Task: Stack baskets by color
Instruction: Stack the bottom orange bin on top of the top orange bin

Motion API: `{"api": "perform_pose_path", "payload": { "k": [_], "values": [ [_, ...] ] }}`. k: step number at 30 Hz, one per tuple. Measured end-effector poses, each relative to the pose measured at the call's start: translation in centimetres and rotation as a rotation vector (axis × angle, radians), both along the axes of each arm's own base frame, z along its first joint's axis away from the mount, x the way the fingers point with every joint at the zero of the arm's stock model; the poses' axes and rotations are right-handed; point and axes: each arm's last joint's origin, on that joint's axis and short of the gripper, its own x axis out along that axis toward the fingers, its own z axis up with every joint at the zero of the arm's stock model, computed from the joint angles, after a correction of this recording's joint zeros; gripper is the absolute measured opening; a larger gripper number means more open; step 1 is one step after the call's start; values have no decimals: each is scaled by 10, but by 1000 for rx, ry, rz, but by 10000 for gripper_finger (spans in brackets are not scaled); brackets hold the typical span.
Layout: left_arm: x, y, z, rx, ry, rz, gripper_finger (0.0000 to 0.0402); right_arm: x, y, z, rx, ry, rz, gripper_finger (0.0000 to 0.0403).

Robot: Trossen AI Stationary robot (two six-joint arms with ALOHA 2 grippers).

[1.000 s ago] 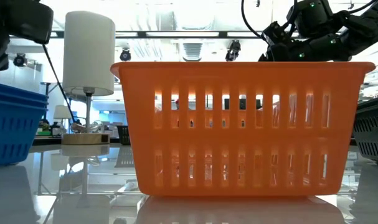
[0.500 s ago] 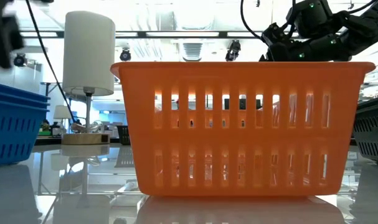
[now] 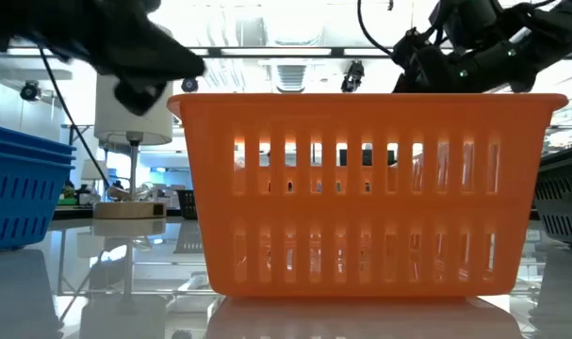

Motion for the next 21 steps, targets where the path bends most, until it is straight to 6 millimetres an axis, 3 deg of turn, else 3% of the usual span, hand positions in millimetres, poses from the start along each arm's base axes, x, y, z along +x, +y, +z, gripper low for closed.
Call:
{"api": "perform_pose_path", "payload": {
  "k": [8, 14, 21],
  "values": [
    [-6, 47, -20, 91, -150, 94, 10, 11, 23, 12, 131, 161, 37, 171],
    [-14, 55, -29, 226, -149, 146, 10, 30, 44, 20, 162, 209, 55, 232],
    [-16, 57, -32, 245, -137, 185, 10, 71, 69, 28, 206, 318, 120, 278]
  ]
}}
